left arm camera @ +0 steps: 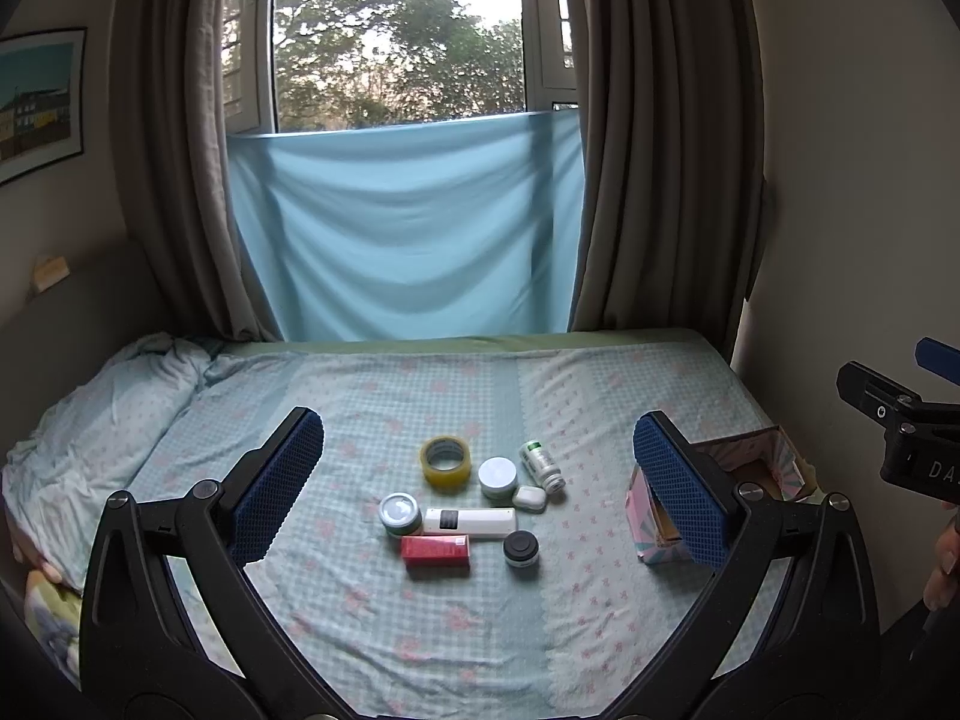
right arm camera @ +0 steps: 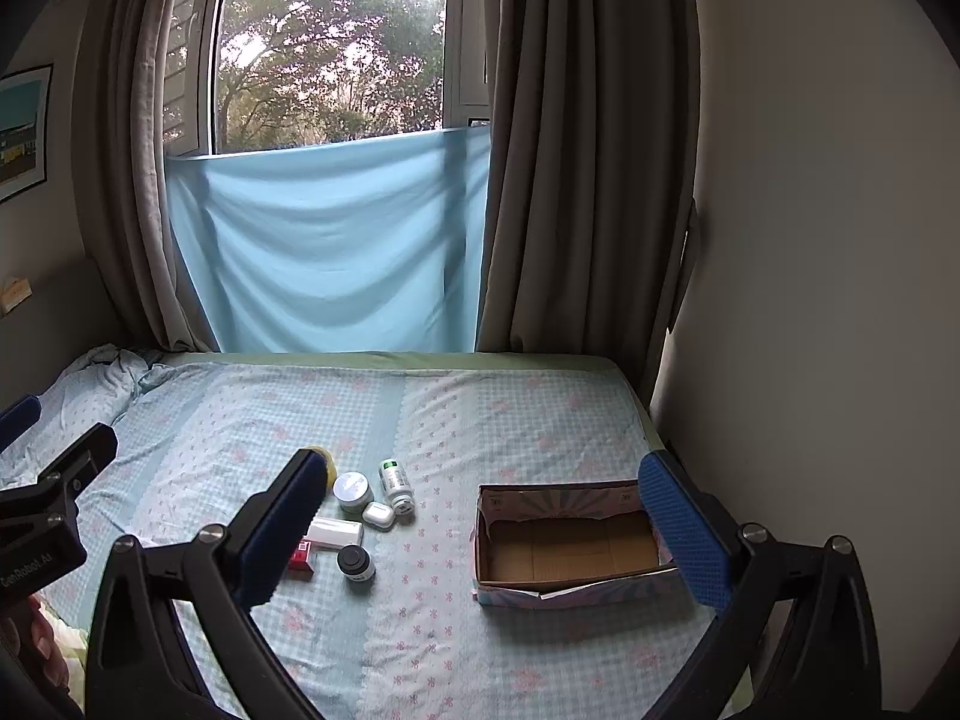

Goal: Organize rigid objects

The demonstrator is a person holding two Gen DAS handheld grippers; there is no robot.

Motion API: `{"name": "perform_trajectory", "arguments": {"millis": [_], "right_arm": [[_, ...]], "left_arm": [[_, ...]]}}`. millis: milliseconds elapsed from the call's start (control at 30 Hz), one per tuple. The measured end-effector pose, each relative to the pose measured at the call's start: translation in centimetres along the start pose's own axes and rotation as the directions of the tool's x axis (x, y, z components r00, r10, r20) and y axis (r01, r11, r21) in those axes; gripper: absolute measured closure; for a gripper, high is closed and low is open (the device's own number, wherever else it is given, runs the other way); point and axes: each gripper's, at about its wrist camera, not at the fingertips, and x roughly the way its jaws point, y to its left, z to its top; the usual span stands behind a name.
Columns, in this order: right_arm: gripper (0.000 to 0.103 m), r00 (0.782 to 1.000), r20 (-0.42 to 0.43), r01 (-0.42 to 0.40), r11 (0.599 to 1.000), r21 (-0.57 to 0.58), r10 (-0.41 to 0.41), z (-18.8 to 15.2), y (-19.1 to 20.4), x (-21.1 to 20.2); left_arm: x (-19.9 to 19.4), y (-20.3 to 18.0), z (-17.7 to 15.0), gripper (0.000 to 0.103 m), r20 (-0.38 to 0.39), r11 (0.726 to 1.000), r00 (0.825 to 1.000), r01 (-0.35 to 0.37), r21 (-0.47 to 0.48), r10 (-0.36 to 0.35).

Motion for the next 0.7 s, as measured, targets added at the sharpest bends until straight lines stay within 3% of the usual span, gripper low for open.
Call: {"name": "perform_trajectory", "arguments": {"millis": [700], "right_arm": [[0.000, 1.000, 0.008, -0.004, 1.000, 0.007, 0.004, 0.08, -0.06, -0.11]], "left_arm": [[0.25, -0.07, 0.13, 0.000, 0.003, 1.000, 1.000, -0.007, -0.002, 0.007]]}}
